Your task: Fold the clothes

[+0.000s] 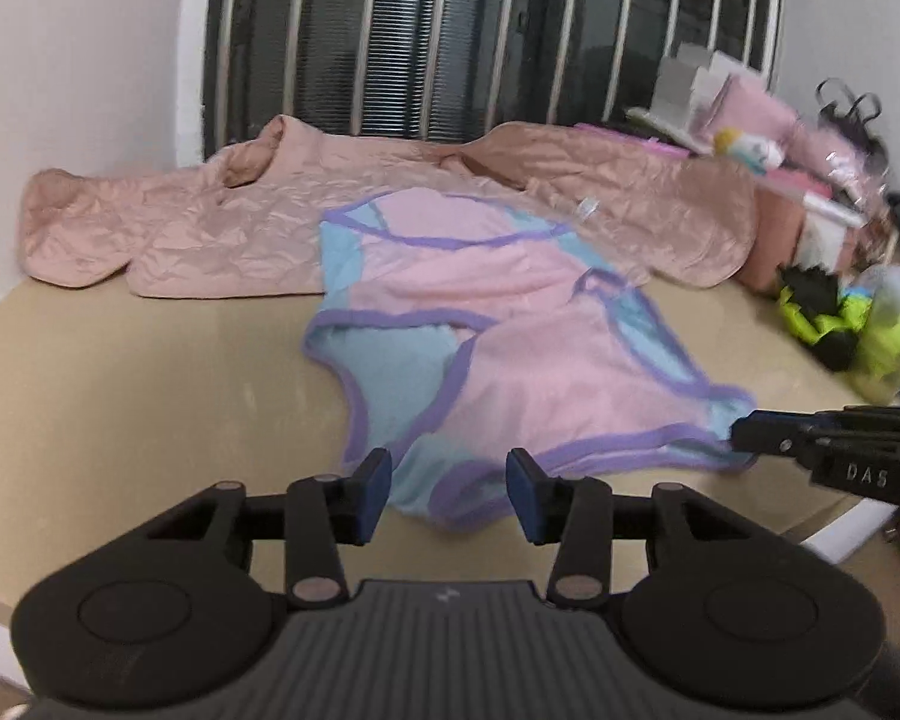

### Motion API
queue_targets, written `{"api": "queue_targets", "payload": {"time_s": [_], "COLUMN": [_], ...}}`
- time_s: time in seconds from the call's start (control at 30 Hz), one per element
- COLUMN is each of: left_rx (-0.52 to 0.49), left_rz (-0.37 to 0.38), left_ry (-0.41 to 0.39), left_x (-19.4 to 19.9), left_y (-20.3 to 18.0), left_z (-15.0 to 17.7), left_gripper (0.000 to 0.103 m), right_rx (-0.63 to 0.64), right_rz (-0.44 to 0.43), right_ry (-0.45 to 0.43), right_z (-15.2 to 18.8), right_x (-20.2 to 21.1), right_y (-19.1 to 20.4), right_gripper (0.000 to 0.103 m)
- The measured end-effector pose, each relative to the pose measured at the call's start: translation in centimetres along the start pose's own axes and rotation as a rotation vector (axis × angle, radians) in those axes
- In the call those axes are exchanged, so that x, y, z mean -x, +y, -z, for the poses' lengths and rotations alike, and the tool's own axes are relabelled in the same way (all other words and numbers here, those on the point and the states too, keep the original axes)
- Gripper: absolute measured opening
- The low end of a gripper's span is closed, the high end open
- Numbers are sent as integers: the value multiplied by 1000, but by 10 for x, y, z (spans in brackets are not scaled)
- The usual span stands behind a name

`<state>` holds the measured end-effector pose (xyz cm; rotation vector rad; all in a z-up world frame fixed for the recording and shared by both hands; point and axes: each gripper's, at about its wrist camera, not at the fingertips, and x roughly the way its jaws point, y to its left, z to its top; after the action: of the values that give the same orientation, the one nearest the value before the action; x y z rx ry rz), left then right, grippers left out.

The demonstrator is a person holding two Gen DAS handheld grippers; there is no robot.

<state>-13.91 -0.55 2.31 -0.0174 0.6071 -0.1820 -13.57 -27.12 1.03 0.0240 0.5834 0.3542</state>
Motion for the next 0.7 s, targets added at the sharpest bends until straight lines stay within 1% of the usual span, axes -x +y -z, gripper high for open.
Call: {"api": "queue_targets", "payload": {"time_s": [0.07,0.13,0.2,0.33,0.4,0.43,0.47,0.5,0.53,0.57,0.6,0.63,0.67,0.7], "left_rx": [-2,-1,-3,-11,11,31,56,82,107,127,145,165,177,187], "left_rz": [-18,-30,-31,-35,-19,-2,21,40,45,37,29,22,21,20], "left_ry": [18,46,45,51,62,67,59,42,24,18,20,29,41,51], "left_x": [-3,-7,-6,-3,0,3,6,9,11,11,8,4,-1,-6], "left_y": [-2,0,1,1,3,5,9,14,20,26,32,39,43,47], "left_z": [4,7,10,12,11,9,6,4,0,-3,-6,-8,-9,-9], "left_gripper": [27,23,23,25,26,28,36,42,48,48,48,48,47,43], "right_rx": [25,59,79,78,71,68,64,61,41,11,-7,-10,-7,-5], "right_rz": [25,39,45,47,50,52,54,55,47,34,31,32,34,32], "right_ry": [23,33,35,31,31,31,32,32,20,-2,-20,-29,-32,-29], "right_z": [2,6,8,11,9,8,7,7,4,1,-2,-3,-4,-4], "right_x": [-5,-3,0,7,10,11,12,13,16,19,20,20,18,15], "right_y": [5,9,9,7,7,7,7,7,6,3,2,2,2,3], "right_gripper": [5,4,4,4,4,5,6,8,10,12,17,20,20,20]}}
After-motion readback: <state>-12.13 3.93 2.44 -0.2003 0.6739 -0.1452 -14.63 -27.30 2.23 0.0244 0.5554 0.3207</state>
